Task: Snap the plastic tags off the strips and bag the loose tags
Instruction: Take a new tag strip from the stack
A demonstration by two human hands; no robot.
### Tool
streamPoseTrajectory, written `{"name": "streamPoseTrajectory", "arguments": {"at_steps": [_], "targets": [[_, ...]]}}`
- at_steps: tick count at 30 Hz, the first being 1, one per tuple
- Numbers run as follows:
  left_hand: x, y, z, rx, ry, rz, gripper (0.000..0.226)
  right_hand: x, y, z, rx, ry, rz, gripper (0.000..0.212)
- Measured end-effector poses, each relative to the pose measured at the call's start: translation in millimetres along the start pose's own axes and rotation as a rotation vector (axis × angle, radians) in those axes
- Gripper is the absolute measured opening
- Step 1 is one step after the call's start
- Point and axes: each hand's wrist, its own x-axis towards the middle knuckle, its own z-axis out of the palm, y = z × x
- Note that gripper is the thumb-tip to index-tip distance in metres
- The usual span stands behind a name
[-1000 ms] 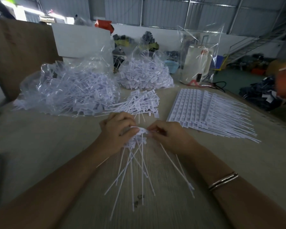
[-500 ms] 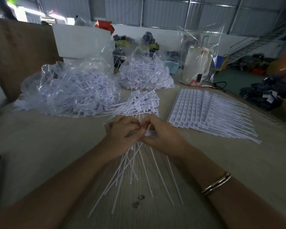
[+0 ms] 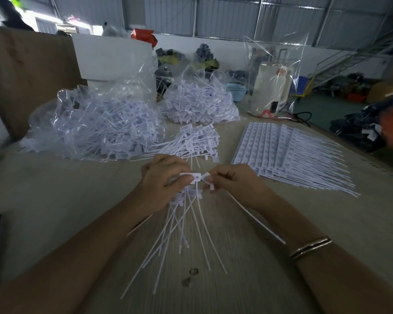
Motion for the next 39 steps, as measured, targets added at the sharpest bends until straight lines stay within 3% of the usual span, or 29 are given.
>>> {"name": "streamPoseTrajectory", "arguments": {"at_steps": [3, 6, 8, 10, 13, 17, 20, 22, 24, 26, 28, 30, 32, 33, 36, 39], "targets": [[-0.4, 2.6, 0.5, -0.230, 0.028, -0.095, 0.021, 0.0, -1.0, -1.8, 0.209, -0.004, 0.048, 0.015], [-1.1, -5.0, -14.3, -0.608, 0.138, -0.311, 0.015, -1.7, 9.6, -18.8, 0.342, 0.161, 0.121, 0.012], [-3.2, -14.3, -19.8, -0.491, 0.169, -0.323, 0.018, -5.1, 18.3, -20.3, 0.197, 0.236, 0.176, 0.011], [-2.6, -21.8, -13.7, -0.167, 0.096, -0.304, 0.020, -2.6, 19.1, -3.4, 0.025, 0.228, 0.202, 0.004], [1.1, -20.5, -1.7, 0.204, 0.008, -0.351, 0.036, 12.5, 7.4, 24.4, -0.160, 0.201, 0.106, 0.023], [-2.1, -14.6, -20.7, 0.228, 0.163, -0.511, 0.060, 10.1, 0.4, 23.1, -0.206, 0.198, 0.130, 0.032], [-11.2, -4.7, -35.5, 0.435, -0.264, -0.643, 0.092, -6.1, 1.4, 9.2, -0.187, 0.215, 0.317, 0.035], [-15.6, 7.5, -33.2, 0.488, -0.435, -0.698, 0.112, -10.7, -4.6, 8.4, -0.290, -0.014, 0.330, 0.038], [-17.7, 20.2, -23.8, 0.503, -0.494, -0.637, 0.122, -11.2, -12.5, 20.5, -0.215, -0.163, 0.252, 0.039], [-17.4, 28.3, -13.2, 0.509, -0.541, -0.505, 0.107, -10.7, -21.3, 35.1, -0.082, -0.200, 0.216, 0.041], [-16.5, 32.4, -12.3, 0.533, -0.524, -0.451, 0.074, -9.1, -22.6, 37.8, 0.000, -0.148, 0.241, 0.045], [-17.8, 32.8, -15.3, 0.523, -0.519, -0.456, 0.044, -9.1, -17.1, 27.0, 0.082, -0.020, 0.269, 0.047], [-19.5, 31.4, -15.4, 0.479, -0.511, -0.460, 0.029, -8.8, -7.5, 11.2, 0.136, 0.139, 0.299, 0.049], [-20.0, 30.6, -15.2, 0.462, -0.492, -0.461, 0.026, -8.9, -2.3, 4.6, 0.146, 0.207, 0.315, 0.050], [-19.2, 22.0, -12.6, 0.462, -0.422, -0.458, 0.047, -8.2, 7.8, -4.8, 0.224, 0.323, 0.378, 0.053], [-17.2, 12.6, -11.9, 0.409, -0.381, -0.479, 0.041, -6.4, 10.1, -4.4, 0.266, 0.346, 0.418, 0.054]]}}
